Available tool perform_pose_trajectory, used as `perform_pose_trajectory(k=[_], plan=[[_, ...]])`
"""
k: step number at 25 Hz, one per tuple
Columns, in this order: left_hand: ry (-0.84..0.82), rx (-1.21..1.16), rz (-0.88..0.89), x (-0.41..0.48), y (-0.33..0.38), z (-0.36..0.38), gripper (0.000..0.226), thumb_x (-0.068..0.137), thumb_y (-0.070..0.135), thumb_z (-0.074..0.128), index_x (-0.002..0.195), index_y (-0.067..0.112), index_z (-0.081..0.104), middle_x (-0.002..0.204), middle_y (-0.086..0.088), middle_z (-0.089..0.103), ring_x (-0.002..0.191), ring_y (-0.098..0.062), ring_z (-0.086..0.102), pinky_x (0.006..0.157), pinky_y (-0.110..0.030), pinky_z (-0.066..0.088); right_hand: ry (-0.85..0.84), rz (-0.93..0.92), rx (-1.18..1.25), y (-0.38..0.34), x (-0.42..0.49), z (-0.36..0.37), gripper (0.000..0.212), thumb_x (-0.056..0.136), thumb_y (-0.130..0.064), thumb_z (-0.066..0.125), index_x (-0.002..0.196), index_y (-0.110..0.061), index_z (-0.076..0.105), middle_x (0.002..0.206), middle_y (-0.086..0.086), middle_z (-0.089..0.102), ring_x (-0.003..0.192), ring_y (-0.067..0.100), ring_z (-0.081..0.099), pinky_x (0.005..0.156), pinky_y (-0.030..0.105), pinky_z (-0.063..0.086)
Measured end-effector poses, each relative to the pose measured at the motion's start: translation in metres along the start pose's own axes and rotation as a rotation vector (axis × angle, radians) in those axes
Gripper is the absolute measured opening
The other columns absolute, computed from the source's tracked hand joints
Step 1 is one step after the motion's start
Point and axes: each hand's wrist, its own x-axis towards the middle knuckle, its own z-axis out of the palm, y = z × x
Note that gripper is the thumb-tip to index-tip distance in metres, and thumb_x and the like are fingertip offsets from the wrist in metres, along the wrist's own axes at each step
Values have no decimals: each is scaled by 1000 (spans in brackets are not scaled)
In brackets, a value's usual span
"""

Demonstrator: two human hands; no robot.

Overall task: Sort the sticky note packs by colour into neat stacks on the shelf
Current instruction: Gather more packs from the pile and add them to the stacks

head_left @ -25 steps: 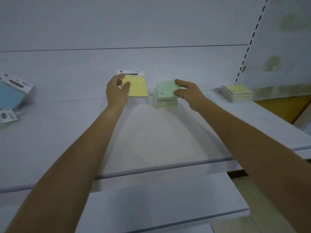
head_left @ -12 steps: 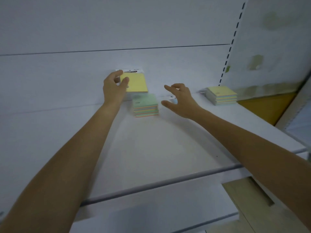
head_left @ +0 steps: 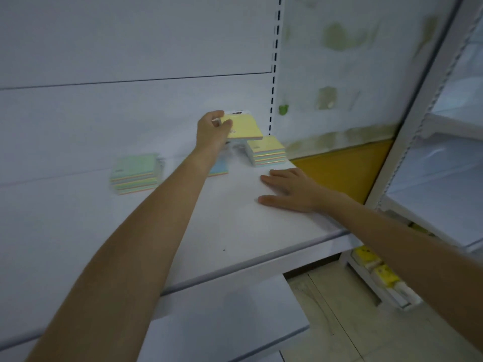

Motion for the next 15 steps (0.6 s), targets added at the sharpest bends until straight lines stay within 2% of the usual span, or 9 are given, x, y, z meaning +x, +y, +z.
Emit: perform_pose_trajectory(k=[2,4,5,8,11,15], plan=[[-37,43,-5,4,1,24,42,87,3,49,128,9,49,84,-2,51,68,-13,53,60,-24,47,-32,-1,-20,7,-3,4,78,74,-78,31,141,-41,17,156,-8,12,144,23,6,116,39,5],[-60,112,4,8,-3,40,44,87,2,48,131,8,46,95,-9,50,69,-13,52,56,-19,43,6,-29,-40,7,-2,7,77,75,-79,28,141,-41,17,157,-7,12,144,23,6,116,41,5],[-67,150,11,9,-5,45,44,88,3,48,131,7,46,98,-11,49,71,-14,54,58,-17,44,21,-39,-44,5,-1,8,77,75,-78,27,141,-40,17,157,-6,12,144,23,7,116,41,5],[-78,282,8,12,-13,58,42,87,4,49,129,6,49,108,-12,52,93,-21,57,83,-22,44,34,-57,-32,6,2,10,76,76,-77,29,141,-38,20,156,-5,14,143,25,8,115,43,6],[-81,445,-24,12,-18,66,40,88,8,49,128,7,49,130,-15,52,117,-27,54,103,-30,40,56,-83,-33,6,1,10,75,77,-75,29,140,-35,23,155,-2,17,141,28,11,114,44,8],[-57,729,68,11,-22,70,38,90,14,48,126,2,50,136,-16,50,128,-28,44,105,-31,34,73,-92,-39,6,1,10,74,79,-74,29,139,-32,26,153,1,22,140,30,14,113,45,10]])
